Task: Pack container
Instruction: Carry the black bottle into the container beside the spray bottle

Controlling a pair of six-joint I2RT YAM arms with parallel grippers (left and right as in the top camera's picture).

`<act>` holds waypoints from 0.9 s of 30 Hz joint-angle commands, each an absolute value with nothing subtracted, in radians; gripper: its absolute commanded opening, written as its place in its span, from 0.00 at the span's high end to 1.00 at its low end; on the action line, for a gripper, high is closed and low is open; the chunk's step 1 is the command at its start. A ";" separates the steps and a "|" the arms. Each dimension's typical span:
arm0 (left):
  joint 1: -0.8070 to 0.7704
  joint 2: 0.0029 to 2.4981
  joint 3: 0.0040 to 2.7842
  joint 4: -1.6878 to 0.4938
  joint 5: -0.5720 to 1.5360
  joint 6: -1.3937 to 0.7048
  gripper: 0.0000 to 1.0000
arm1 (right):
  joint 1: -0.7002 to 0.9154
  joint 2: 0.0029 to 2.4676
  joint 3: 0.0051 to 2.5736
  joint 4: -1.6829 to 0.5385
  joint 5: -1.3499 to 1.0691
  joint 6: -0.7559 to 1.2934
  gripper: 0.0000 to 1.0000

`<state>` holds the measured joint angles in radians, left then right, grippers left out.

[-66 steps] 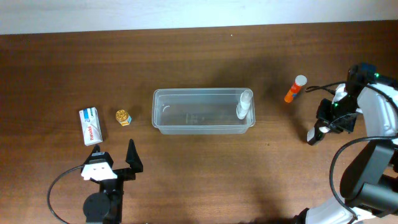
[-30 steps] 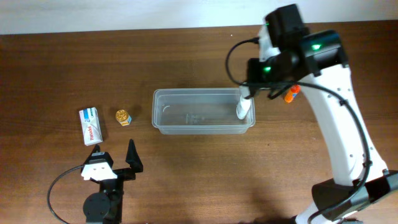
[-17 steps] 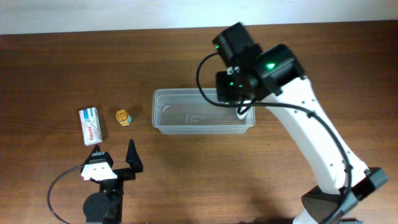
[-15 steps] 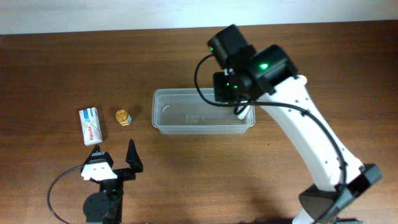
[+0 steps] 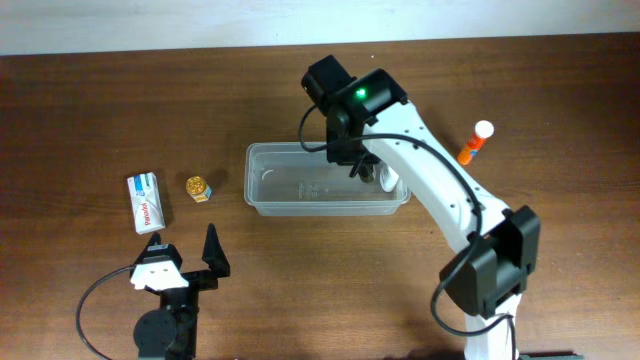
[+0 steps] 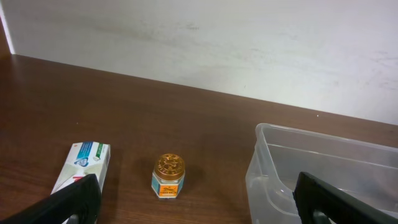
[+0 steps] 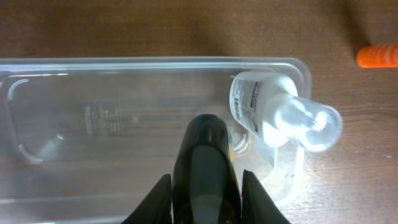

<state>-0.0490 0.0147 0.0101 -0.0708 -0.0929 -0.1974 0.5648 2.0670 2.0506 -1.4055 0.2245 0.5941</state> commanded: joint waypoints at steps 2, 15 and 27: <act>-0.043 0.006 0.009 -0.076 -0.086 -0.178 0.01 | 0.568 2.088 2.073 -1.383 0.264 0.608 0.78; -0.043 0.006 0.009 -0.076 -0.086 -0.178 0.01 | 0.541 2.146 2.055 -1.364 0.274 0.607 0.78; -0.043 0.006 0.009 -0.076 -0.086 -0.178 0.01 | 0.498 2.150 1.974 -1.307 0.273 0.581 0.78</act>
<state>-0.0490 0.0147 0.0101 -0.0708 -0.0929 -0.1974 0.5114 2.1464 1.9949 -1.3170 0.2451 0.5900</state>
